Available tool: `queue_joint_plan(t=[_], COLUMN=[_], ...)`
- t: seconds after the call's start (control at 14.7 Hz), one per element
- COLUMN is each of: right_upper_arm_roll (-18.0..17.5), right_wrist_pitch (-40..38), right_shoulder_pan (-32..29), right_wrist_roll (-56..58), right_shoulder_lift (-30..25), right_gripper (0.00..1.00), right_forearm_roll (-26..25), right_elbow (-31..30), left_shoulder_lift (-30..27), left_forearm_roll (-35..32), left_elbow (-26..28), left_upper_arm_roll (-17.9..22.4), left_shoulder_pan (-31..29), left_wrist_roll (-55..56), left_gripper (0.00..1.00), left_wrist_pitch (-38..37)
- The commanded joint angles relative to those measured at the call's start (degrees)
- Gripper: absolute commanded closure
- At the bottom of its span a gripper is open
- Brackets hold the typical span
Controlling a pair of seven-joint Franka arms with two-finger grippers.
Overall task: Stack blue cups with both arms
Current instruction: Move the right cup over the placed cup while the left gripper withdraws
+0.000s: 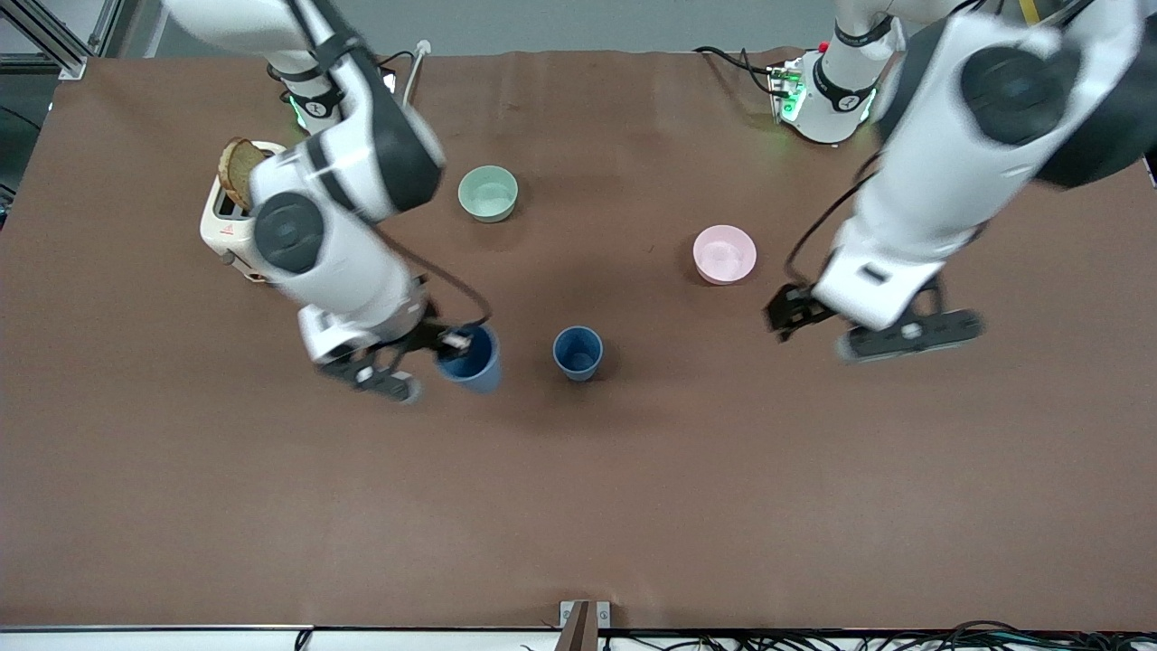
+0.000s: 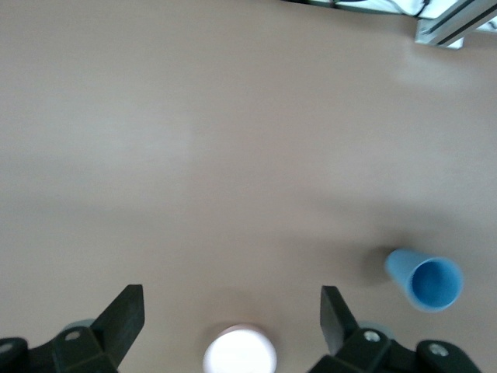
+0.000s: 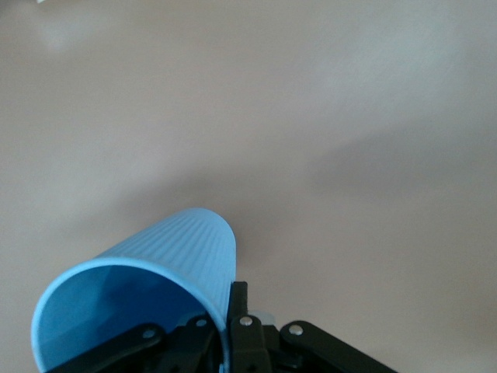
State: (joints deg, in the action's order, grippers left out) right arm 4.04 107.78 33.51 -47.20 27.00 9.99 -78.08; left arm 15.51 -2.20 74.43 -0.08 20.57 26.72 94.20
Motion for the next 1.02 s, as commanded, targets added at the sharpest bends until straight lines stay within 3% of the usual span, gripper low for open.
queue_joint_plan(t=[0.0, 0.2, 0.54, 0.68, 0.95], right_upper_arm_roll=[0.79, 0.79, 0.79, 0.79, 0.88], right_wrist_pitch=[-0.12, 0.49, 6.73, 7.0, 7.79], right_shoulder_pan=[5.84, 10.42, 11.66, 11.75, 11.31], right_wrist_roll=[-5.87, -7.82, -8.0, -8.0, -7.91], right_shoulder_lift=[-0.11, 2.25, 7.1, 7.36, 8.51], right_gripper=[0.98, 0.98, 0.98, 0.98, 0.98], right_forearm_roll=[0.2, 0.2, 0.03, -0.06, -0.24], right_elbow=[-0.23, -0.5, -0.5, -0.5, -0.5], left_shoulder_lift=[-6.61, -12.42, -17.27, -17.54, -17.8], left_forearm_roll=[-0.52, -0.26, 2.11, 2.2, 2.38], left_elbow=[2.99, 6.41, 15.55, 15.92, 16.27], left_upper_arm_roll=[-0.71, -0.71, -3.07, -8.51, -9.06], left_shoulder_pan=[-4.03, -7.55, -15.1, -21.07, -21.54], left_wrist_roll=[-10.94, -18.09, -26.27, -27.51, -26.63], left_gripper=[0.0, 0.0, 0.0, 0.0, 0.0], left_wrist_pitch=[-6.36, -9.82, -3.59, -3.58, -3.93])
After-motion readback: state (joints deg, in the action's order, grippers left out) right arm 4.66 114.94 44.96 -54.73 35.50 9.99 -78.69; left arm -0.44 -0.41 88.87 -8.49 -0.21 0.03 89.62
